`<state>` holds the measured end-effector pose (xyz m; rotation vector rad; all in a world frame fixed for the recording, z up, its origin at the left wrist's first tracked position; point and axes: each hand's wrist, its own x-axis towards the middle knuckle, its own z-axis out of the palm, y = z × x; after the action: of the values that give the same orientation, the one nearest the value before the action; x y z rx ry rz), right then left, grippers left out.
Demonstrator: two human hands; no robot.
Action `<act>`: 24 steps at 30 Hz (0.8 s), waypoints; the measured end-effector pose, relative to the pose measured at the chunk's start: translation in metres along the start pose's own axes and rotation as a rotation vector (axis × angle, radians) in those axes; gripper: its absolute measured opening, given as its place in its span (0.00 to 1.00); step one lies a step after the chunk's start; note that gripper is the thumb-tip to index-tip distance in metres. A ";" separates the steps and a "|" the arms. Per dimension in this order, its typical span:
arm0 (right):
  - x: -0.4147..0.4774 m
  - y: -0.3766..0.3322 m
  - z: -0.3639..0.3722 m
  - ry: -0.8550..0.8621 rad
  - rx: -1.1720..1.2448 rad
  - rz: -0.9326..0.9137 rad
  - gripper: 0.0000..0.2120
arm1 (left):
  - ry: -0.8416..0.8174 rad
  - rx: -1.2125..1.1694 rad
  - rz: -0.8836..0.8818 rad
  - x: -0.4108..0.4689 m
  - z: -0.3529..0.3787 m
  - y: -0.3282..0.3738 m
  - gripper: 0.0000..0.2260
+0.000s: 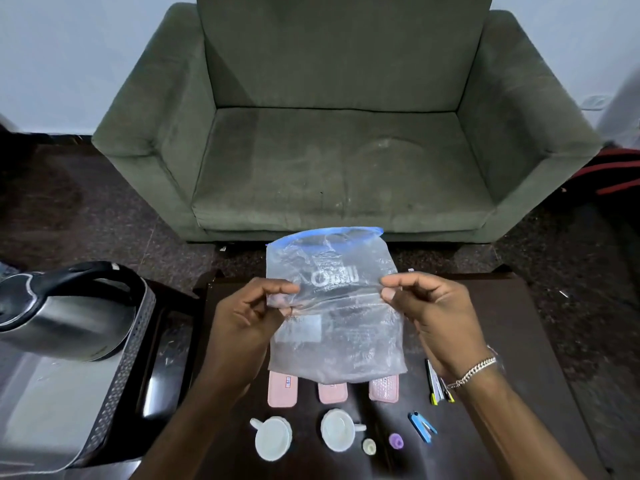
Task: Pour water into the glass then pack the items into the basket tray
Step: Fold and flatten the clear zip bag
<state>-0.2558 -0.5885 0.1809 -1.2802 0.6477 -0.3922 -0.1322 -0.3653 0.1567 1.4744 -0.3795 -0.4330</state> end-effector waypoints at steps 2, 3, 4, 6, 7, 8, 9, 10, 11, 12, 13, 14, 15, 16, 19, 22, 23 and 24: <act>0.000 -0.002 -0.001 -0.056 -0.051 -0.014 0.13 | -0.010 -0.006 -0.032 0.001 0.001 0.002 0.20; 0.000 -0.003 -0.002 -0.085 -0.059 -0.015 0.15 | -0.015 -0.030 -0.056 0.002 0.000 0.003 0.19; 0.000 -0.004 -0.002 -0.106 -0.066 -0.015 0.17 | -0.021 -0.044 -0.079 0.003 0.001 0.005 0.19; 0.000 -0.006 -0.003 -0.113 -0.135 -0.024 0.20 | -0.025 0.022 -0.090 0.003 0.002 0.006 0.22; 0.000 -0.008 -0.003 -0.101 -0.198 -0.035 0.21 | -0.021 0.105 -0.071 0.004 0.004 0.007 0.22; 0.000 -0.008 -0.002 -0.085 -0.272 -0.048 0.21 | -0.014 0.197 -0.042 0.003 0.006 0.008 0.23; 0.001 -0.009 -0.001 -0.064 -0.359 -0.064 0.20 | -0.006 0.287 -0.015 0.003 0.007 0.008 0.24; 0.001 -0.008 0.000 -0.042 -0.464 -0.085 0.19 | 0.006 0.359 -0.003 0.003 0.009 0.007 0.25; 0.002 -0.007 0.002 -0.023 -0.577 -0.113 0.19 | 0.024 0.421 -0.003 0.005 0.010 0.007 0.23; 0.003 -0.006 0.004 -0.008 -0.679 -0.141 0.18 | 0.040 0.474 -0.007 0.006 0.011 0.007 0.21; 0.004 -0.004 0.005 -0.001 -0.764 -0.161 0.17 | 0.050 0.518 -0.004 0.007 0.013 0.006 0.18; 0.005 -0.003 0.006 -0.005 -0.832 -0.164 0.16 | 0.057 0.554 0.007 0.008 0.014 0.006 0.14; 0.007 -0.001 0.006 -0.018 -0.890 -0.150 0.15 | 0.060 0.588 0.026 0.008 0.015 0.005 0.10; 0.009 -0.001 0.006 -0.033 -0.933 -0.122 0.13 | 0.061 0.620 0.046 0.008 0.016 0.005 0.07; 0.015 -0.002 0.003 -0.079 -0.985 -0.054 0.07 | 0.046 0.688 0.069 0.012 0.013 0.004 0.10; 0.020 -0.004 -0.002 -0.123 -0.884 -0.050 0.05 | 0.025 0.642 0.037 0.017 0.005 0.002 0.09; 0.020 -0.004 -0.002 -0.144 -0.769 -0.049 0.06 | 0.021 0.610 0.012 0.017 0.003 0.001 0.11; 0.019 -0.003 0.001 -0.160 -0.651 -0.057 0.08 | 0.025 0.590 -0.006 0.016 0.002 0.001 0.13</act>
<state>-0.2406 -0.6002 0.1793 -1.9300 0.6251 -0.1176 -0.1193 -0.3750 0.1574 2.0510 -0.5093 -0.3182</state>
